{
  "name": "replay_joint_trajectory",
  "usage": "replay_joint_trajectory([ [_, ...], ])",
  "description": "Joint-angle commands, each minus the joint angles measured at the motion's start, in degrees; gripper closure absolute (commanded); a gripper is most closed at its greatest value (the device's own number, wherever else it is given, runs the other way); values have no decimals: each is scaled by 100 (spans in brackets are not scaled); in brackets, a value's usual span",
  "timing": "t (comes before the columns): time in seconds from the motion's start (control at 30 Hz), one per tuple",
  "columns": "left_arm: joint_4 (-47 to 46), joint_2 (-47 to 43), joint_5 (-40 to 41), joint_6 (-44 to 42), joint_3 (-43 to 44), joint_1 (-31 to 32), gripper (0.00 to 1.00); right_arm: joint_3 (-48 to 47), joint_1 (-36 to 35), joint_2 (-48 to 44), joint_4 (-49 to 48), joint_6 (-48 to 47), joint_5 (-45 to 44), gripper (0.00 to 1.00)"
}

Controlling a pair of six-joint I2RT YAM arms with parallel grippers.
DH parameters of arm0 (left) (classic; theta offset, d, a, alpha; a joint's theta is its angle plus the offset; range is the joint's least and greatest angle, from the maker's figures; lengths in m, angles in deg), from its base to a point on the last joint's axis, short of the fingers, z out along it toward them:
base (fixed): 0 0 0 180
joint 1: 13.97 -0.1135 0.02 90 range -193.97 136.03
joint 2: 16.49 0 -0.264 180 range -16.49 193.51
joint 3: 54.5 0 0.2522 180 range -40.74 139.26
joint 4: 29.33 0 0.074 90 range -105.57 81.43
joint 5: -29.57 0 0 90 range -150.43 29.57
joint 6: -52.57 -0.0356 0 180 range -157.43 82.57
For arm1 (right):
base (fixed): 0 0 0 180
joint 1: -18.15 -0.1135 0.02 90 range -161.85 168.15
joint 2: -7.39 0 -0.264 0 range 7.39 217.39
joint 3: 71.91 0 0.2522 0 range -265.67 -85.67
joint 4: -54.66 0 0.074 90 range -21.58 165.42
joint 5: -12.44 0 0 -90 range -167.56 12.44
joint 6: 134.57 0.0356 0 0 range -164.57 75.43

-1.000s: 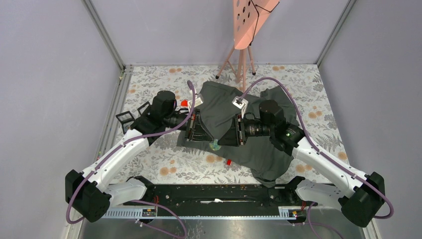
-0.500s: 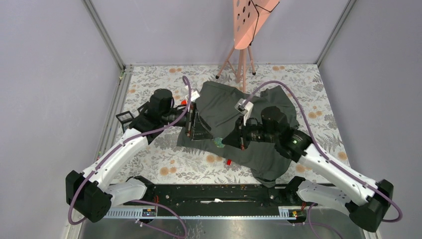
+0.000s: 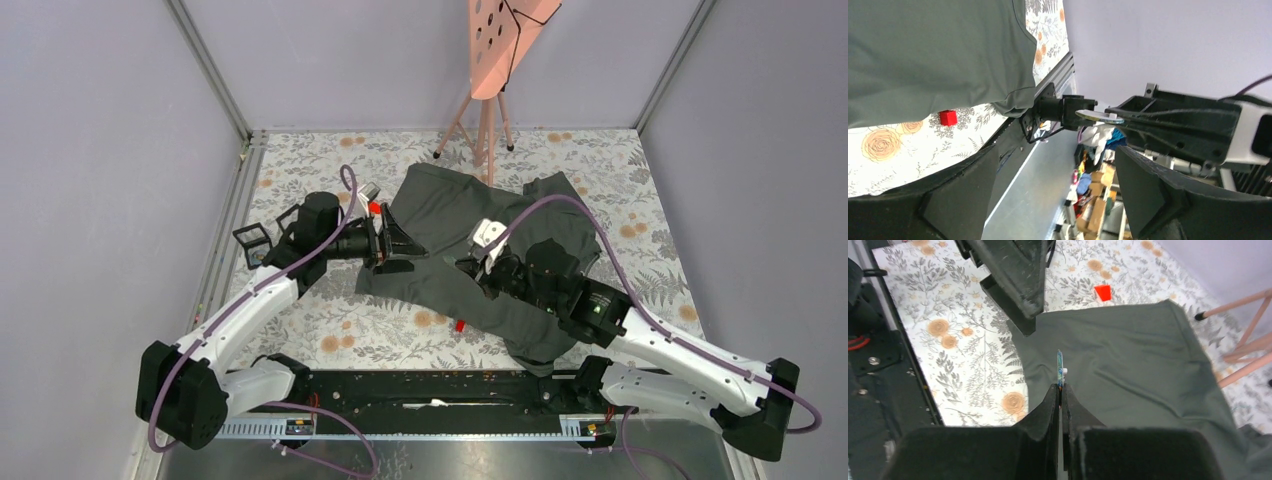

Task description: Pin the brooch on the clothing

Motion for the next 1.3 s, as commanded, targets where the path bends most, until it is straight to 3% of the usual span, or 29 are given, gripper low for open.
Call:
replay_joint_trajectory([
  [0.0,-196,-369,421,826,-40,-133,11,59,-342,-10,-740,-1084,-587,100],
  [0.2,-312,-293,360,1306,-128,-137,11,109,-564,36,-866,-1635,-298,100],
  [0.37,-197,-194,189,1218,-82,-137,12,-119,-698,261,-590,-1897,-52,100],
  [0.63,190,-11,-52,970,-5,-120,30,-261,-1137,642,-603,-2412,-566,100],
  [0.8,367,-11,-53,871,-94,-120,47,-304,-1373,819,-745,-2716,-935,100],
  [1.27,360,-29,-164,911,-264,-102,73,-313,-1861,1325,-1265,-3330,-1754,100],
])
